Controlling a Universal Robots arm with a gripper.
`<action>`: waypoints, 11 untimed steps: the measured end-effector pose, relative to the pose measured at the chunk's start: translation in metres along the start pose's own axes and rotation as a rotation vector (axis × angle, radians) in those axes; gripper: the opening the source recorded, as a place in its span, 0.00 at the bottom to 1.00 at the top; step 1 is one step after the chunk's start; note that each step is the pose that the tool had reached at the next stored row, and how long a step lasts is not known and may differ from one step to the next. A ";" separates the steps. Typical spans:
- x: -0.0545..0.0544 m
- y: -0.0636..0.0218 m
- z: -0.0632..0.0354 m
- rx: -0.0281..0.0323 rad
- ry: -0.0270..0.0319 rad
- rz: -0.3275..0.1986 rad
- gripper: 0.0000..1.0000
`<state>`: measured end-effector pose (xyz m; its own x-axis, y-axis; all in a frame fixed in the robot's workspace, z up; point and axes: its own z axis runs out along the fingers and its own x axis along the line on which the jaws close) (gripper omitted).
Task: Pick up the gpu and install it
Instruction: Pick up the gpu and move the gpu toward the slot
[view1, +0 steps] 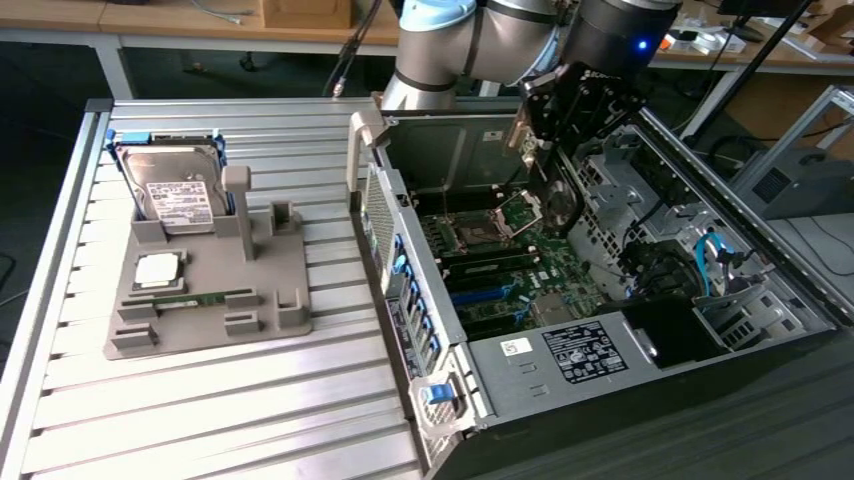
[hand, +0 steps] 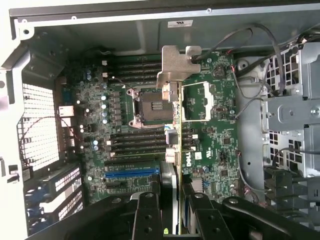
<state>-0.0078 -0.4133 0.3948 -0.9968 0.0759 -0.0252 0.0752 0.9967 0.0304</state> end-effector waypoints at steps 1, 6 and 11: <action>-0.001 0.0001 0.0003 -0.0001 0.0000 0.000 0.27; -0.005 0.0002 0.0018 0.0002 -0.0001 0.000 0.27; -0.010 0.0000 0.0036 0.0009 -0.0001 0.000 0.27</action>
<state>0.0022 -0.4140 0.3914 -0.9968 0.0758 -0.0253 0.0751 0.9967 0.0295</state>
